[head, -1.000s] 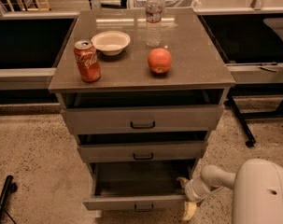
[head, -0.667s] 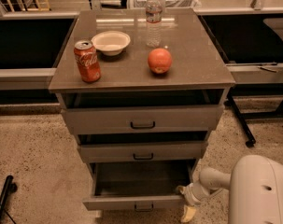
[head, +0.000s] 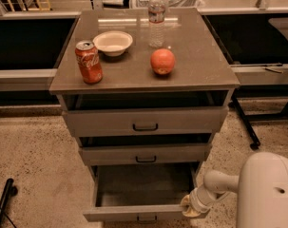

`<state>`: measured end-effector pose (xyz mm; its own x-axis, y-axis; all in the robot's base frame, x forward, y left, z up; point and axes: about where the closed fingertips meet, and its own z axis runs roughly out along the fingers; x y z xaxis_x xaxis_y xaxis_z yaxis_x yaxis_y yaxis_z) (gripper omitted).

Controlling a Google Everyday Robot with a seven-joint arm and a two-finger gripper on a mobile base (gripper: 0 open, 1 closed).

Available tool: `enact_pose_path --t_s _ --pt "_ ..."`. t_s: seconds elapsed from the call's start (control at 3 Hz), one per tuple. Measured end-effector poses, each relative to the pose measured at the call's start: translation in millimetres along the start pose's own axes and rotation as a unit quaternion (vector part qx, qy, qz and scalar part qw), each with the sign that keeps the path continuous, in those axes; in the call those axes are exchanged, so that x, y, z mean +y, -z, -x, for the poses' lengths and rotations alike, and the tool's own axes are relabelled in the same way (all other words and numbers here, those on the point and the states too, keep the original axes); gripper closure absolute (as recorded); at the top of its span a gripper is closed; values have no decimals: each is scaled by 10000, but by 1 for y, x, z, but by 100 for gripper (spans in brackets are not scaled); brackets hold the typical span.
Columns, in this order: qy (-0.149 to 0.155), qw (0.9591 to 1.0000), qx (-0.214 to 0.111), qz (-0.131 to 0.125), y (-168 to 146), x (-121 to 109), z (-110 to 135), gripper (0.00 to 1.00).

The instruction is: Open bottom drawer

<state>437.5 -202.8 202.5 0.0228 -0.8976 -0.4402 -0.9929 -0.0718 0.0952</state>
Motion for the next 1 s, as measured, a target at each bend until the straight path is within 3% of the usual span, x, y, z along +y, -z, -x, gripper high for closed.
enact_pose_path --t_s 0.33,1.0 --pt "103 9999 25 -133 22 4 6 74" --pt "298 9994 167 -105 34 -31 8 38"
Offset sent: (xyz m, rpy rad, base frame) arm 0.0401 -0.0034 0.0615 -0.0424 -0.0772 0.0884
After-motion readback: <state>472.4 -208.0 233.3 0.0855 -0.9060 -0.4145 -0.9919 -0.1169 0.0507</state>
